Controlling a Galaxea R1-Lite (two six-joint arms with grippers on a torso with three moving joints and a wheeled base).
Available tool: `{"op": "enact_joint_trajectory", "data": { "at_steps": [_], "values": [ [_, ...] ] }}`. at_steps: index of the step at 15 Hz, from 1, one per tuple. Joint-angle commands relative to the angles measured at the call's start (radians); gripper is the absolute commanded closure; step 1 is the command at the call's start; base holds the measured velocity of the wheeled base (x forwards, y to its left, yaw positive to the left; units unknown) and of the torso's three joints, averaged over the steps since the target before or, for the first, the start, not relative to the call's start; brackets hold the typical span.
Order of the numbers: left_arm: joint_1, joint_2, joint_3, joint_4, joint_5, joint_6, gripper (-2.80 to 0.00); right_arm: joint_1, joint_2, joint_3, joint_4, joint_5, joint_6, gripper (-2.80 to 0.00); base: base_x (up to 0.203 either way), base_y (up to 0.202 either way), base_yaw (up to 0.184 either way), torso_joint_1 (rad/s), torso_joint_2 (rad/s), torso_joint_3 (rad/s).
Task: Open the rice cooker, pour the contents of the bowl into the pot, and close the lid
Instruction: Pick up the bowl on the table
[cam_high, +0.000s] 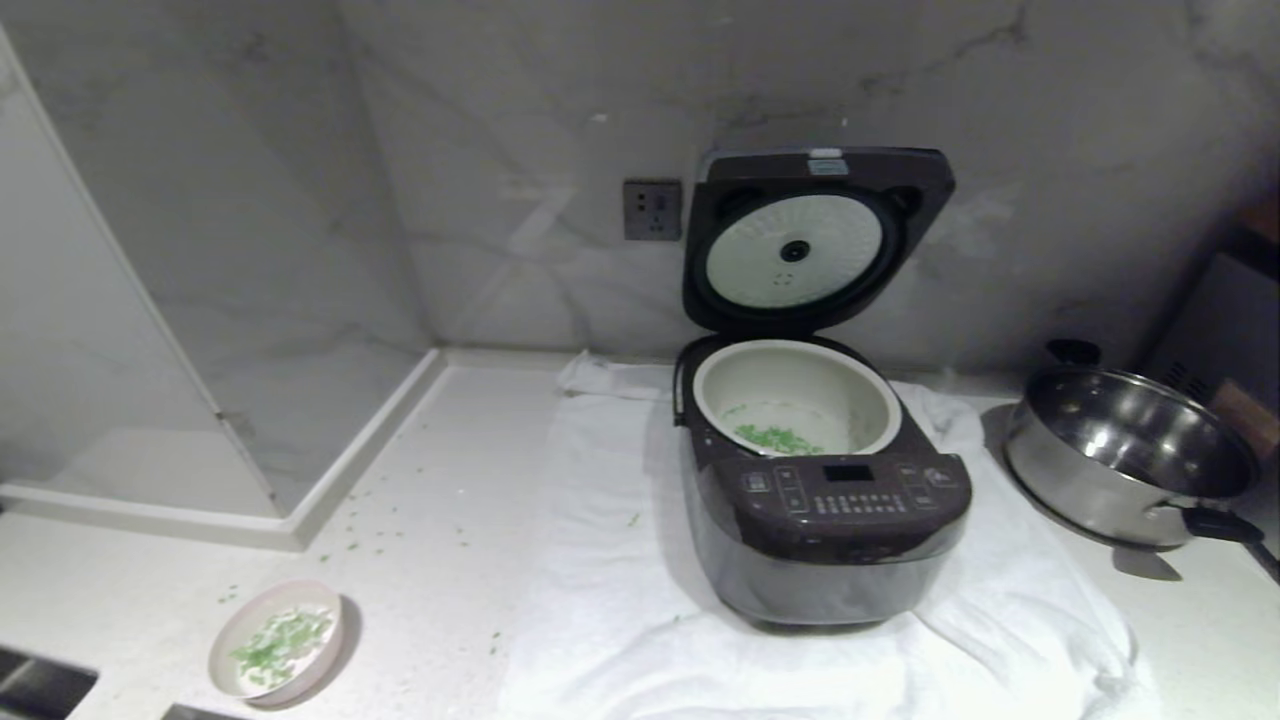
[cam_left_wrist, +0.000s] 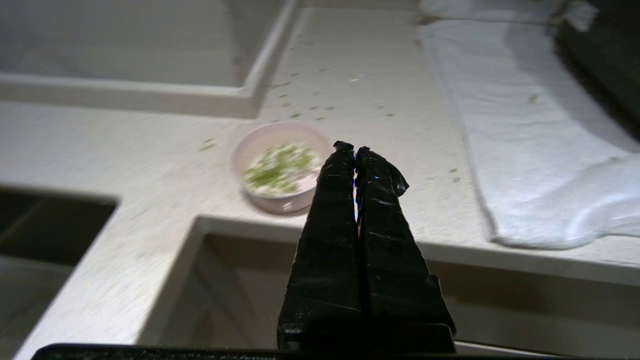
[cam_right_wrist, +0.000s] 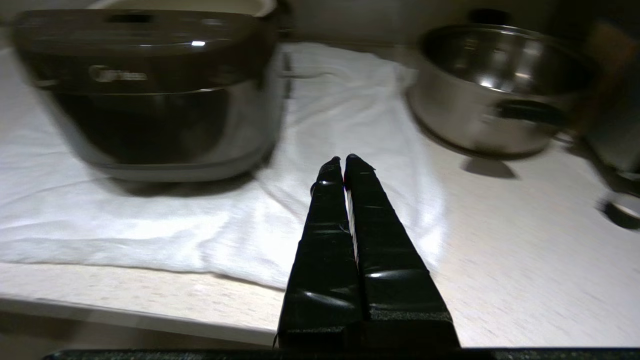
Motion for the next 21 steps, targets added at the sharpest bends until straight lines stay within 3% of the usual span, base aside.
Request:
{"op": "enact_joint_trajectory", "data": {
  "at_steps": [1,5,12,21],
  "values": [
    [0.000,0.000,0.000,0.001,0.000,0.000,0.00,0.000,0.001,0.000,0.000,-0.001,0.002,0.00,0.004,0.006,-0.179,0.001,0.00,0.001],
    [0.000,0.000,0.000,-0.001,0.000,-0.002,0.00,0.000,0.001,0.000,0.000,-0.002,0.005,0.00,0.000,0.005,-0.130,0.001,0.00,0.003],
    [0.000,0.000,0.000,0.001,0.029,-0.026,0.00,0.000,0.001,0.000,0.000,-0.005,0.007,0.00,0.009,0.000,0.000,-0.002,0.00,0.001],
    [0.000,0.000,0.000,-0.001,0.029,-0.044,0.00,0.000,0.001,0.000,0.000,-0.005,0.008,0.00,0.150,0.000,0.002,0.008,0.00,-0.002]
  ]
}}
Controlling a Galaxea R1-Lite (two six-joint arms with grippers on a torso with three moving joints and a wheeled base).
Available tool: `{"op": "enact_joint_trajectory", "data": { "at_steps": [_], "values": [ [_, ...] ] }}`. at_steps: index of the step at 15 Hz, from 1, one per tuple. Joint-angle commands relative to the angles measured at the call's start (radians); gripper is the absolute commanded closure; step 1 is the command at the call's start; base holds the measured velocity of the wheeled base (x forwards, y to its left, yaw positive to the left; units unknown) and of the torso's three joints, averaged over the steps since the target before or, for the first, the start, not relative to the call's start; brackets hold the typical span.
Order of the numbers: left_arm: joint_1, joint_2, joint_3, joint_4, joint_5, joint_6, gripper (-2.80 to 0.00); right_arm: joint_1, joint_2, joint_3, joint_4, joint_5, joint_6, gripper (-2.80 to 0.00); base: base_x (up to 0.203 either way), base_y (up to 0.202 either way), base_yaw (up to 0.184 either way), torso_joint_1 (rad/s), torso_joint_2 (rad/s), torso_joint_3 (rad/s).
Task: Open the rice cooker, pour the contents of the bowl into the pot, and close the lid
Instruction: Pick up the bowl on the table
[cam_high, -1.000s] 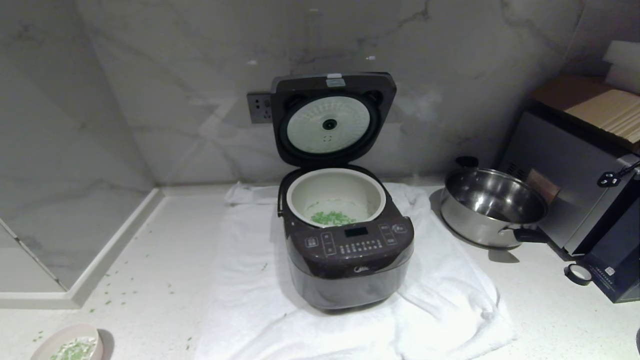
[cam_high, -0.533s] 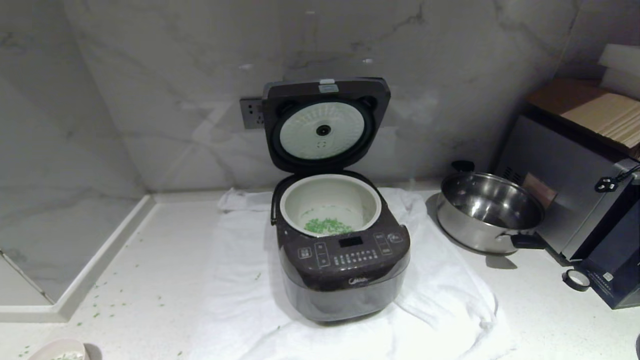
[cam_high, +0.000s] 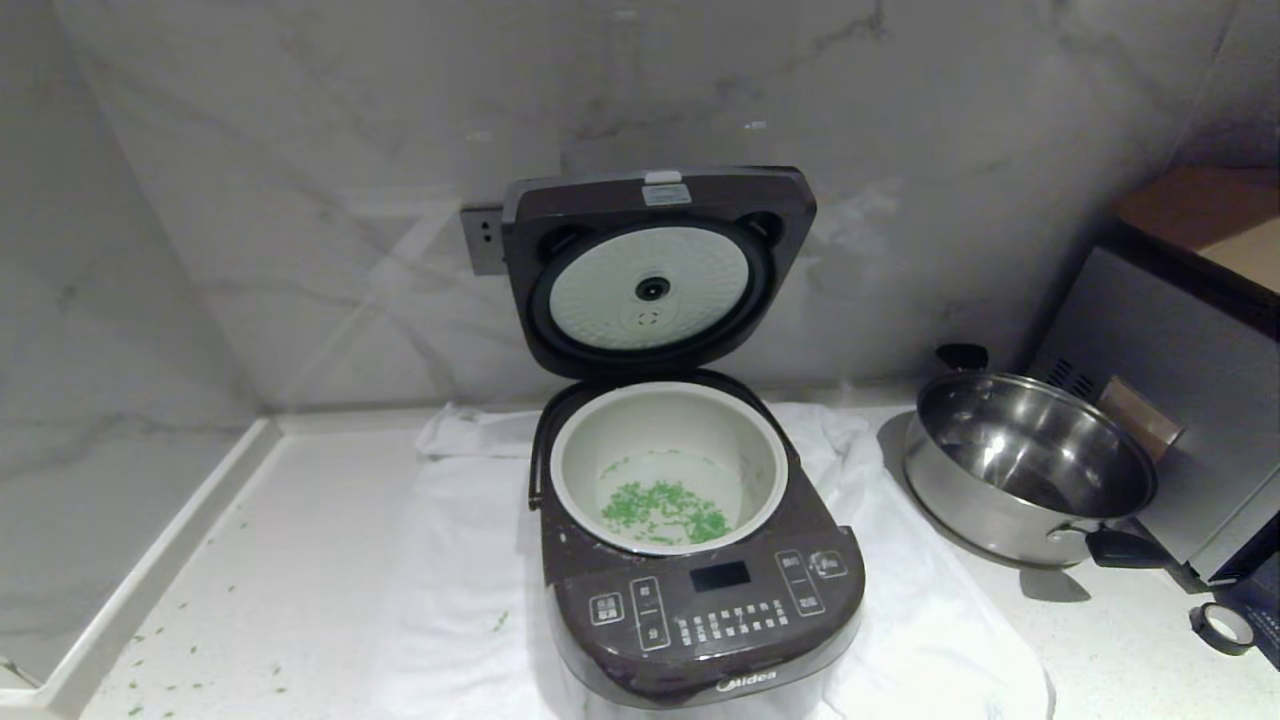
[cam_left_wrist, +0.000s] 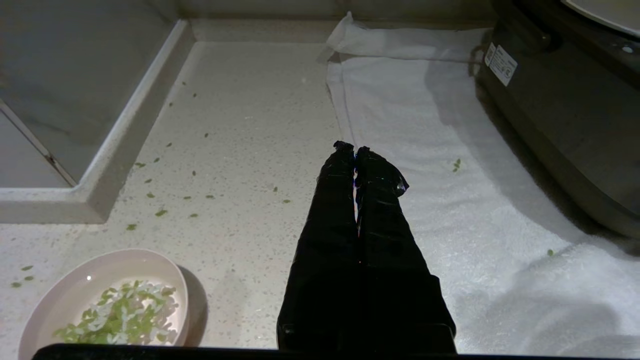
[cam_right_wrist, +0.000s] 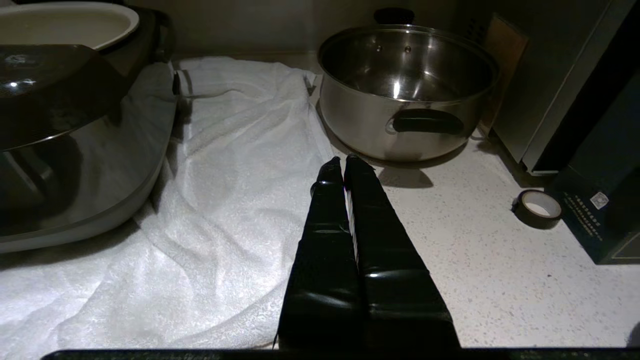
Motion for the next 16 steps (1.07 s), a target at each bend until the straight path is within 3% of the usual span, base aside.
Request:
{"op": "enact_joint_trajectory", "data": {
  "at_steps": [1,5,11,16],
  "values": [
    [0.000,0.000,0.000,0.000,0.002,-0.001,0.00,0.000,0.001,0.000,0.000,0.001,-0.001,0.00,0.000,0.000,0.000,0.000,0.00,0.000],
    [0.002,0.000,-0.016,0.010,0.016,0.000,0.00,0.000,0.001,0.000,0.001,-0.001,0.007,0.00,0.000,0.000,0.000,0.000,0.00,0.000],
    [0.002,0.258,-0.220,0.051,0.201,-0.004,0.00,0.000,0.001,0.000,0.000,-0.001,0.007,0.00,0.000,0.000,0.000,0.000,0.00,0.000],
    [0.044,0.511,-0.466,0.313,0.315,-0.068,0.00,-0.001,0.001,0.000,0.001,-0.001,0.007,0.00,0.000,0.000,0.000,0.000,0.00,0.000]
  ]
}}
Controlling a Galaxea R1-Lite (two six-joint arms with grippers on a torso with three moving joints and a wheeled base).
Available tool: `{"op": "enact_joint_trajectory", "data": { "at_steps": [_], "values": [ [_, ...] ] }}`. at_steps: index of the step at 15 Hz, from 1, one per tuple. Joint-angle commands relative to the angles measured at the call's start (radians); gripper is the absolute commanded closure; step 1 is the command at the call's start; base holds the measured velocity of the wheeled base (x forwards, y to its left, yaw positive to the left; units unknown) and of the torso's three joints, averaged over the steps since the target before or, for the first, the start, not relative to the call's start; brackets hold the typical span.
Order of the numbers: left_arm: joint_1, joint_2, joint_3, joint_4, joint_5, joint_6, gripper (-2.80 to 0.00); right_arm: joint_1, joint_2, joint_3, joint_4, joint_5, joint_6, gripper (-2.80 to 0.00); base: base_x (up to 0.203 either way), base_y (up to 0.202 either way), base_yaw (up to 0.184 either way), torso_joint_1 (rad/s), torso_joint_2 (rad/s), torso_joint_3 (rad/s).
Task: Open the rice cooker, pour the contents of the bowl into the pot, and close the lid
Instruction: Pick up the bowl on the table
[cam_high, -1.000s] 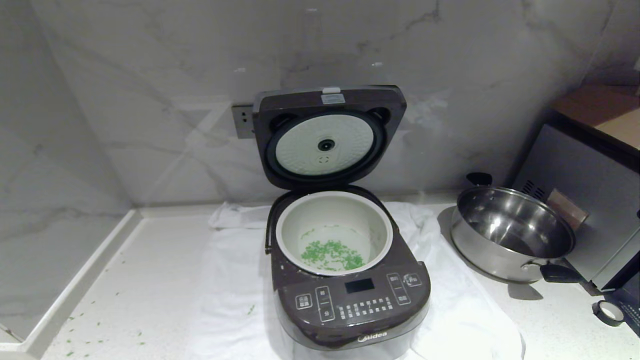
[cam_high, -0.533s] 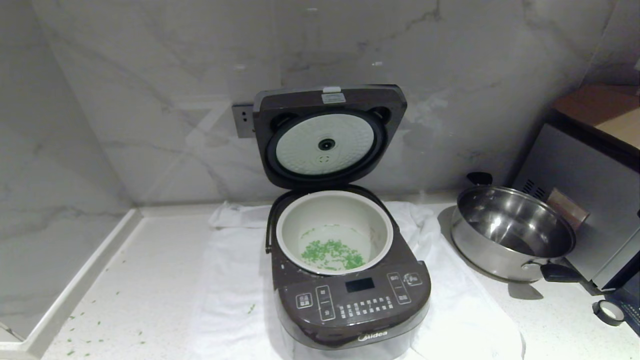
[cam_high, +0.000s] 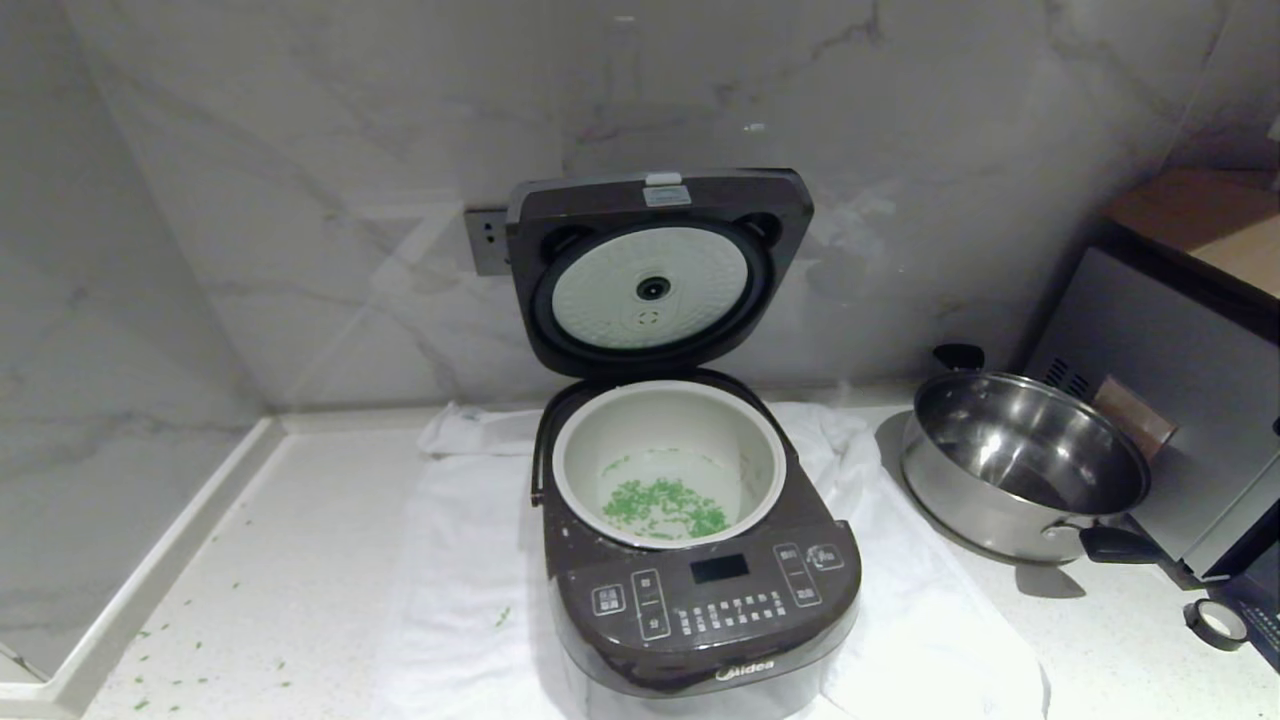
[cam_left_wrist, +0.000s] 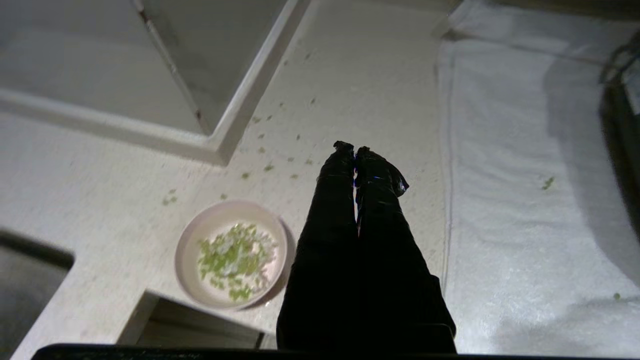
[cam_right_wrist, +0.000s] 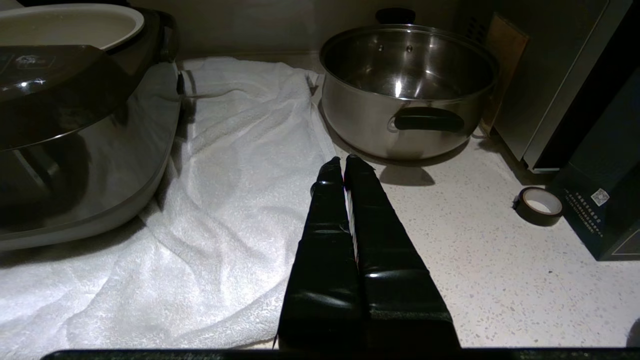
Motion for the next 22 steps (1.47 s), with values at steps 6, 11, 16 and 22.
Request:
{"op": "enact_joint_trajectory", "data": {
  "at_steps": [6,11,16,22],
  "values": [
    [0.192,0.483,-0.270,0.420,0.094,-0.008,0.00,0.001,0.001,0.000,0.000,0.000,-0.001,0.00,0.000,0.000,0.000,0.000,0.00,0.000],
    [0.440,0.737,-0.176,0.143,0.084,0.133,0.00,0.000,0.001,0.000,-0.001,0.000,-0.001,0.00,0.000,0.000,0.000,0.000,0.00,0.000],
    [0.796,0.848,-0.117,-0.036,-0.284,0.433,0.00,0.000,0.001,0.000,-0.001,0.000,-0.001,0.00,0.000,0.000,0.000,0.000,0.00,0.000],
    [1.110,1.046,-0.166,-0.057,-0.379,0.583,0.00,0.000,0.001,0.000,0.000,0.000,-0.001,0.00,0.000,0.000,0.000,0.000,0.00,0.000]
  ]
}}
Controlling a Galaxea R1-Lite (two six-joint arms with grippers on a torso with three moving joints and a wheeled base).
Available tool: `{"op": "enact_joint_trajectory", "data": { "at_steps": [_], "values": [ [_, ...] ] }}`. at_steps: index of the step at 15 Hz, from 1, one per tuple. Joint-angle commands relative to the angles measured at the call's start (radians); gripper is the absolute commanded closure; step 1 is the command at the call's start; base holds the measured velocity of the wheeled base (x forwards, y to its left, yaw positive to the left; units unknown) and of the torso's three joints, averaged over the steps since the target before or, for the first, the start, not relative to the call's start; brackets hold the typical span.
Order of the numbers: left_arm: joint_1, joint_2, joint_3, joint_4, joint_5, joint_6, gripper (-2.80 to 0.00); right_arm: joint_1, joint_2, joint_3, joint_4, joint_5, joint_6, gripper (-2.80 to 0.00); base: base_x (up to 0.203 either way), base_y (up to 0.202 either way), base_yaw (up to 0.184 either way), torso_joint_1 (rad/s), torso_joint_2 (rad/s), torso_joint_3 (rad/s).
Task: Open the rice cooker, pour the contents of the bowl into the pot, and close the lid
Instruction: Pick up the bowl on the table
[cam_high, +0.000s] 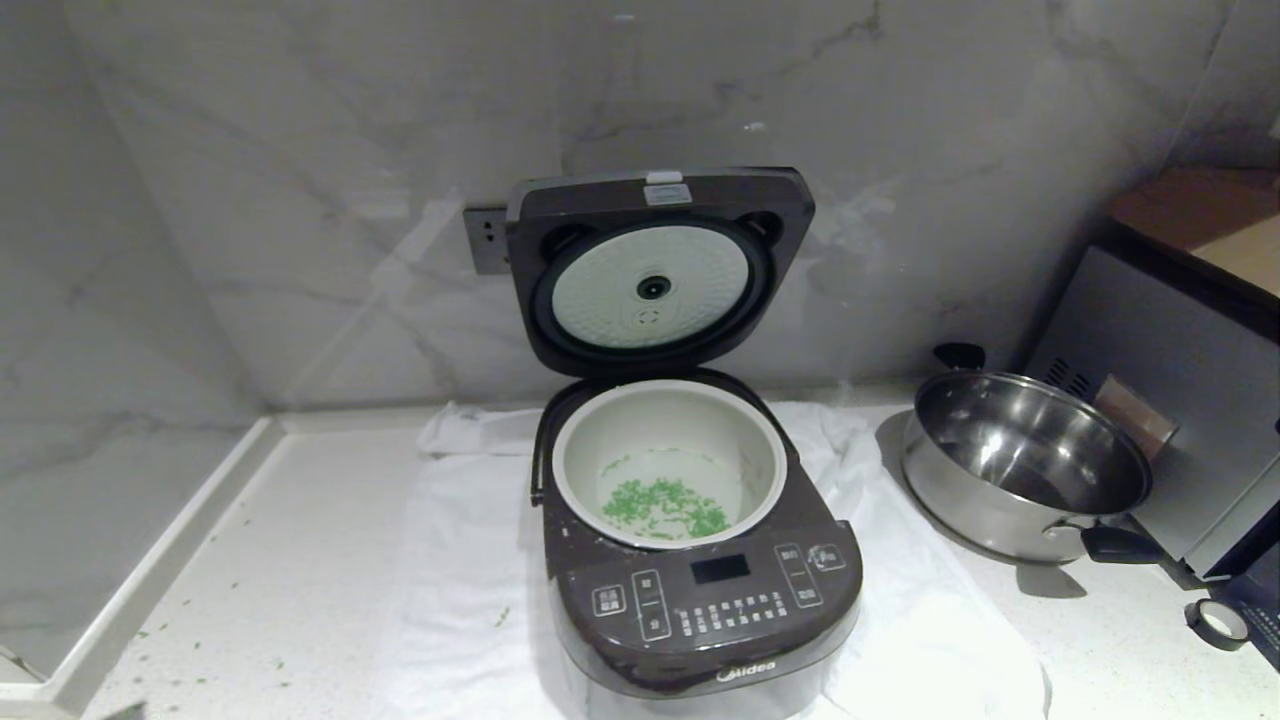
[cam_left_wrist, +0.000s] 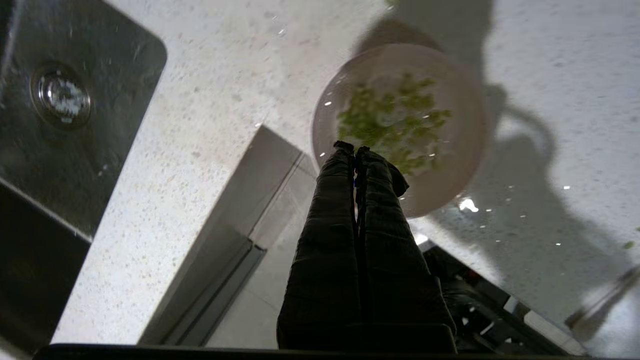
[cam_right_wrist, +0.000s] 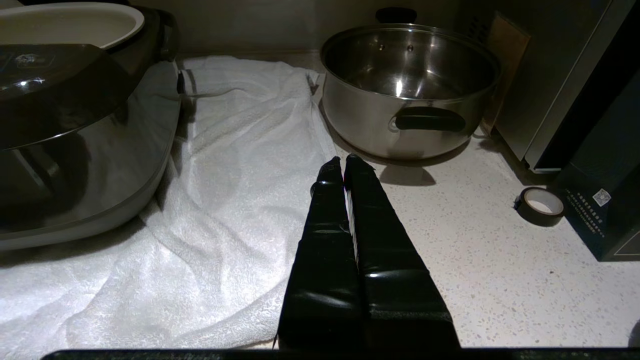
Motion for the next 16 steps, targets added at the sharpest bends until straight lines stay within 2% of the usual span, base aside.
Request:
{"op": "enact_joint_trajectory", "data": {
  "at_steps": [1,3,6,7,8,10,11,14,16],
  "values": [
    [0.091,0.053,-0.009,0.004,0.004,0.035,0.00,0.001,0.001,0.000,-0.001,0.001,0.000,0.00,0.000,0.000,0.000,0.000,0.00,0.000],
    [0.131,0.053,-0.018,0.004,0.030,0.054,0.00,0.001,0.001,0.000,-0.001,0.001,0.000,0.00,0.000,0.000,0.000,0.000,0.00,0.000],
    [0.156,0.148,-0.016,0.000,0.035,0.042,0.00,0.000,0.001,0.000,0.000,0.001,0.000,0.00,0.000,0.000,0.000,0.000,0.00,0.000],
    [0.188,0.171,-0.018,-0.001,0.035,0.039,-2.80,0.001,0.001,0.000,-0.001,0.001,0.000,0.00,0.000,0.000,0.000,0.000,0.00,0.000],
    [0.218,0.186,-0.025,-0.001,0.032,0.040,-2.80,0.001,0.001,0.000,0.001,0.001,0.000,0.00,0.000,0.000,0.000,0.000,0.00,0.000],
    [0.221,0.203,-0.006,0.003,0.025,0.045,-2.80,0.000,0.001,0.000,-0.001,0.001,0.000,0.00,0.000,0.000,0.000,0.000,0.00,0.000],
    [0.195,0.192,0.030,0.004,0.023,0.046,-2.80,0.001,0.001,0.000,-0.001,0.001,0.000,0.00,0.000,0.000,0.000,0.000,0.00,0.000],
    [0.058,0.163,0.096,-0.003,0.019,0.024,-2.80,0.001,0.000,0.000,0.000,0.001,0.000,0.00,0.000,0.000,0.000,0.000,0.00,0.000],
    [-0.029,0.208,0.097,-0.036,0.018,-0.071,-2.80,0.001,0.001,0.000,-0.001,0.001,0.000,0.00,0.000,0.000,0.000,0.000,0.00,0.000]
  ]
}}
